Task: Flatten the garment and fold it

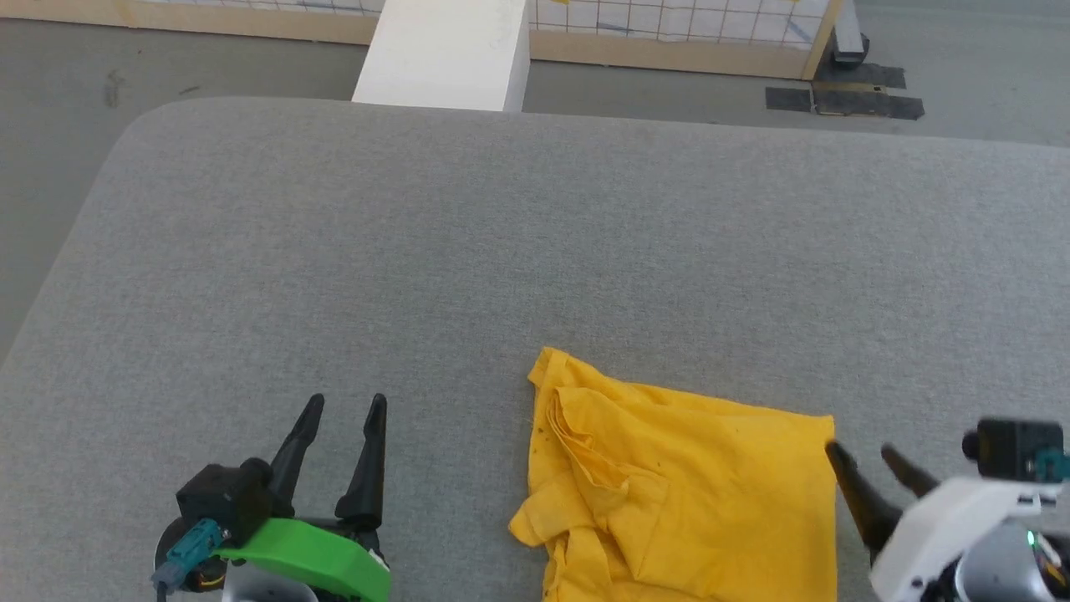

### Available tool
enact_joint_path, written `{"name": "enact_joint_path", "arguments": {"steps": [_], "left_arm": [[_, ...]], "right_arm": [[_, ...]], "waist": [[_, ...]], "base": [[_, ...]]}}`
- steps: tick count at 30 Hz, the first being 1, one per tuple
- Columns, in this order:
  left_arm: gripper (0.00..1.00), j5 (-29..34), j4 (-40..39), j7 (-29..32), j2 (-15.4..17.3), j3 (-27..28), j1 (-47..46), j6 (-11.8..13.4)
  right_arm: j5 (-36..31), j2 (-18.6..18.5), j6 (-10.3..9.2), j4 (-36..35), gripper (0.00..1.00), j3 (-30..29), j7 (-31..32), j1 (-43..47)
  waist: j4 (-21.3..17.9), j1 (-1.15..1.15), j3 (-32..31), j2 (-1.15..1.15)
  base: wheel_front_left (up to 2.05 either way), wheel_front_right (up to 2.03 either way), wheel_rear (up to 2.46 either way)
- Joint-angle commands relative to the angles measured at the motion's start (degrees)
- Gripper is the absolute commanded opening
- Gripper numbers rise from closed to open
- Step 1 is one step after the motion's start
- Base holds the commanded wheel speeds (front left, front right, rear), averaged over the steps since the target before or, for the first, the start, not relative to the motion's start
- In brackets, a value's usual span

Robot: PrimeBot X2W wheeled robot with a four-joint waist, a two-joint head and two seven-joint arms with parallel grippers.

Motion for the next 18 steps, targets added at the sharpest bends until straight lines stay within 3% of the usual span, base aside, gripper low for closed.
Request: {"name": "enact_joint_path", "arguments": {"steps": [1,8,13,14,15,17,18], "left_arm": [[1.00,0.1,-0.4,0.1,0.6,0.2,0.5,0.3],[1.00,0.5,-1.2,1.1,1.6,-0.1,-0.3,0.2],[1.00,0.8,-1.6,2.2,2.4,-0.6,-0.9,0.0],[1.00,0.9,-1.6,2.3,2.5,-0.6,-1.0,0.0],[1.00,1.0,-1.7,2.3,2.6,-0.7,-1.1,0.0],[1.00,1.2,-1.9,2.2,2.7,-0.8,-1.5,-0.1],[1.00,1.2,-1.9,2.2,2.6,-0.9,-1.6,-0.1]], "right_arm": [[0.2,0.1,-0.08,-0.3,1.00,-0.1,0.2,1.6],[2.1,0.1,-0.08,4.5,1.00,0.6,-0.3,4.0],[4.9,0.1,-0.08,13.6,1.00,0.9,-1.6,1.5],[5.2,0.1,-0.08,14.6,0.96,1.4,-1.7,1.1],[5.8,0.1,-0.08,15.8,0.51,1.9,-1.9,0.6],[6.4,0.1,-0.08,17.6,0.10,2.8,-2.4,-0.3],[6.6,0.1,-0.08,18.3,0.00,3.1,-2.9,-0.8]], "waist": [[-0.5,0.00,0.5,0.00],[-0.1,0.00,1.0,0.00],[1.7,0.00,0.5,0.00],[1.8,0.00,0.4,0.00],[1.9,0.00,0.3,0.00],[2.1,0.00,-0.1,0.00],[2.1,0.00,-0.3,0.00]], "base": [[0.00,0.00,0.00],[0.00,0.00,0.00],[0.00,0.00,0.00],[0.00,0.00,0.00],[0.00,0.00,0.00],[0.00,0.00,0.00],[0.00,0.00,0.00]]}}
